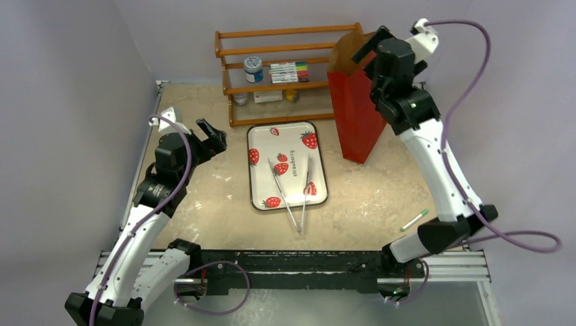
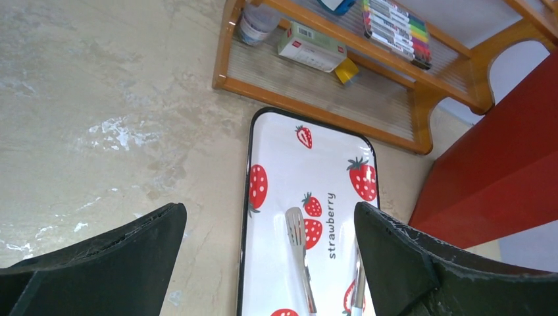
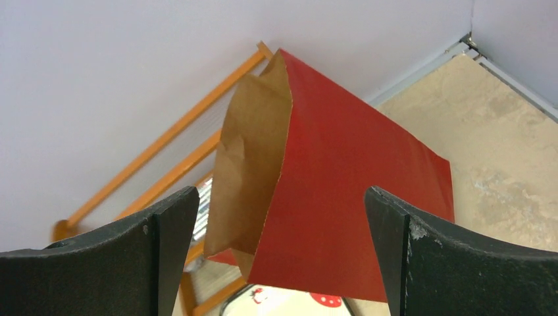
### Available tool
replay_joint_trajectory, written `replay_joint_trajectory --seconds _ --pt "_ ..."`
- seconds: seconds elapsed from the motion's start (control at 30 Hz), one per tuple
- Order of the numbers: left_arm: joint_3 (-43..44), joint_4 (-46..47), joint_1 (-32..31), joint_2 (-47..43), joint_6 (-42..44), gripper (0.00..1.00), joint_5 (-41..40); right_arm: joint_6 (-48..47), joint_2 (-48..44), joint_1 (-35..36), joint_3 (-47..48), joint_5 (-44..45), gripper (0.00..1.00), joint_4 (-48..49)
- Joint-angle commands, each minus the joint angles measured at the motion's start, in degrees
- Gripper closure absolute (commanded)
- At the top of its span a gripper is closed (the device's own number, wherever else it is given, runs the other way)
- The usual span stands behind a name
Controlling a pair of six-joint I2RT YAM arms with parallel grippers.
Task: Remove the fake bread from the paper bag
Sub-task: Move the paper bag to the center of the board.
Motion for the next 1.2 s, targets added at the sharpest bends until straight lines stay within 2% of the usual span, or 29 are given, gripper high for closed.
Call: replay_joint_trajectory --seconds 0.0,0.13,0.3,0.6,0.77,0.83,0.97,1.03,1.1,1.17 --pt "4.2 0.0 -0.3 1.3 0.4 0.00 2.7 -1.1 4.6 1.0 8.4 3.9 0.03 -5.1" --pt "4.0 1.0 -0.3 1.5 0.4 0.00 3.4 -2.1 9.9 1.2 15.6 6.2 0.03 -8.2" --pt "4.1 1.7 -0.3 2.1 0.7 0.00 4.1 0.0 17.3 1.2 25.9 7.2 0.02 -18.4" --pt "5.9 2.9 -0.2 4.1 1.4 0.00 5.3 3.9 25.3 0.1 31.5 5.3 0.03 -27.4" --pt "5.9 3.7 -0.3 5.0 1.6 0.00 6.1 4.5 28.4 -2.0 33.1 1.8 0.12 -29.5" --pt "5.7 3.9 -0.3 5.2 1.8 0.00 6.1 5.1 28.7 -2.7 32.4 1.0 0.21 -30.2" --pt "5.7 4.1 -0.3 5.2 2.0 0.00 6.0 5.2 25.3 -3.1 26.8 0.3 0.67 -28.3" --pt "5.8 4.2 -0.3 5.2 2.1 0.00 5.9 4.7 21.4 -3.1 22.5 0.3 0.86 -26.0" --pt "5.8 4.3 -0.3 5.2 2.0 0.00 6.0 3.4 17.1 -3.1 17.5 0.4 0.98 -23.1" --pt "5.7 4.3 -0.3 5.4 1.6 0.00 5.9 1.2 12.5 -3.1 12.7 0.9 1.00 -19.3"
